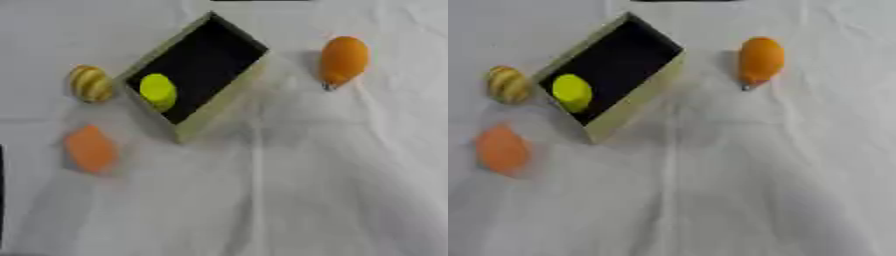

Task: Pick up objects on the table and place them in the box.

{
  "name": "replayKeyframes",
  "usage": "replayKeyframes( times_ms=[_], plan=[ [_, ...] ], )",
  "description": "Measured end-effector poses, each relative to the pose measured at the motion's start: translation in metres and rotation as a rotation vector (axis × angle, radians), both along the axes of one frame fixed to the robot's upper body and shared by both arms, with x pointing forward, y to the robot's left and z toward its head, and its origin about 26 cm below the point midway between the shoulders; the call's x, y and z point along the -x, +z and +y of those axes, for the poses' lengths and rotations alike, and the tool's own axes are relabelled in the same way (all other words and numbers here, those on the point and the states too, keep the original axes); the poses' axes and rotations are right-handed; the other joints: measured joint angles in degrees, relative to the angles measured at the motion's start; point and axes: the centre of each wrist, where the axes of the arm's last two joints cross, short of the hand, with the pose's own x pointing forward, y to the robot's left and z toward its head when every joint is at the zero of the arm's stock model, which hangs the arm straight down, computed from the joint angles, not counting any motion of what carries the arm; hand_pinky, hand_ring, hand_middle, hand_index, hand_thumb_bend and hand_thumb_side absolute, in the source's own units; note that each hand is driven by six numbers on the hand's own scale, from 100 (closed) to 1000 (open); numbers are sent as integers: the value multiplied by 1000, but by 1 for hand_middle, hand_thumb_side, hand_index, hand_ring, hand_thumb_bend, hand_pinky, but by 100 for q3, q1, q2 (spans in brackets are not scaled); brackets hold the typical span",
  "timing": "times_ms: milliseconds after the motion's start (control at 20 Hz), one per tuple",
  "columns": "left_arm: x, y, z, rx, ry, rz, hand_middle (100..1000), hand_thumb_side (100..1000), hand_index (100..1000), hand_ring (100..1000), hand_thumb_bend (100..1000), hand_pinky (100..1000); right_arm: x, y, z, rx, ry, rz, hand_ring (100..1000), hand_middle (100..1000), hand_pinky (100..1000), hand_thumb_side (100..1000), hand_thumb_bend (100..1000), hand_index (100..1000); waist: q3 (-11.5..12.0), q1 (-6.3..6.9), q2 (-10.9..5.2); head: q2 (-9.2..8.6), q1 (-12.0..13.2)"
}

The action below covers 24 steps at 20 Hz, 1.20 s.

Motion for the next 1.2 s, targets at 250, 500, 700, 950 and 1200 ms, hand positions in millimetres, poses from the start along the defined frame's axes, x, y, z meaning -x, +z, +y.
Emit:
replayKeyframes(
  times_ms=[250, 500, 700, 950, 1200],
  plan=[
    [0, 0, 0, 0, 0, 0, 728, 531, 879, 716, 522, 690, 0, 0, 0, 1, 0, 0, 890, 648, 901, 534, 100, 827, 0, 0, 0, 0, 0],
    [0, 0, 0, 0, 0, 0, 728, 531, 880, 716, 522, 690, 0, 0, 0, 4, 0, 0, 890, 647, 902, 536, 100, 827, -2, 0, 0, 0, 0],
    [0, 0, 0, 0, 0, 0, 728, 531, 880, 716, 523, 691, 0, 0, 0, 6, 0, 0, 891, 647, 902, 536, 100, 827, -2, 0, 0, 0, 3],
    [0, 0, 0, 0, 0, 0, 729, 530, 880, 717, 523, 691, 0, 0, 0, 7, -1, 1, 892, 647, 903, 537, 100, 827, 7, -4, 3, 0, 8],
    [0, 0, 0, 1, -1, -2, 729, 528, 880, 717, 524, 691, 0, 0, 0, 7, -4, 4, 902, 649, 908, 538, 100, 827, 66, -17, 17, -12, 62]
  ],
)
